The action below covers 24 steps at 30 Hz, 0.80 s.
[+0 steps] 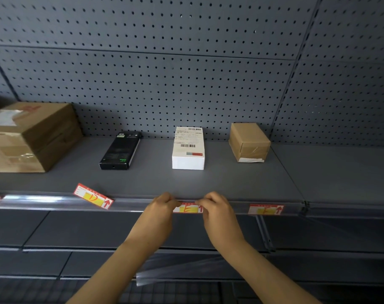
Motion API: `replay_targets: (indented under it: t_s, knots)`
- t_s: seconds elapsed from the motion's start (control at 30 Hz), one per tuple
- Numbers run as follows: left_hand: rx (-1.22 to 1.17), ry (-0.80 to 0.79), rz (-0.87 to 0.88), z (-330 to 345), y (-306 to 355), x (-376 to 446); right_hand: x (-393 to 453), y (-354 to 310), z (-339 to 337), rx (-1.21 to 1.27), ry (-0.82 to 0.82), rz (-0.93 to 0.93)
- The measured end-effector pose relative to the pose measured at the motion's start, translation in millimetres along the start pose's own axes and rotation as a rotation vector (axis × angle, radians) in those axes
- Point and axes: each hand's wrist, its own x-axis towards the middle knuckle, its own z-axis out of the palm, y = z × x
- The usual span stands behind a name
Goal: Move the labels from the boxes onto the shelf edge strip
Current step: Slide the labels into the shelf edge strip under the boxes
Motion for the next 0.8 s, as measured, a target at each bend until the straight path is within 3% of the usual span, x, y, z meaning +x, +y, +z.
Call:
replay_targets:
  t_s: [0.2, 0.43, 0.63, 0.8]
  knots:
    - [0.010, 0.012, -0.041, -11.5, 6.8, 0.4, -3.2, 4.4, -8.6, 0.074, 0.101, 0.051]
    - [0.040, 0.073, -0.118, -32.5, -19.2, -10.3, -0.9, 2.2, -8.7, -0.094, 0.136, -0.052]
    - [0.078, 0.110, -0.183, -62.3, -77.5, -27.6, 9.1, -58.1, 36.3, -0.049, 0.099, -0.204]
    - [0.150, 0.147, -0.216, -98.0, -143.3, -36.3, 28.1, -116.8, 73.3, -0.001, 0.077, -0.171]
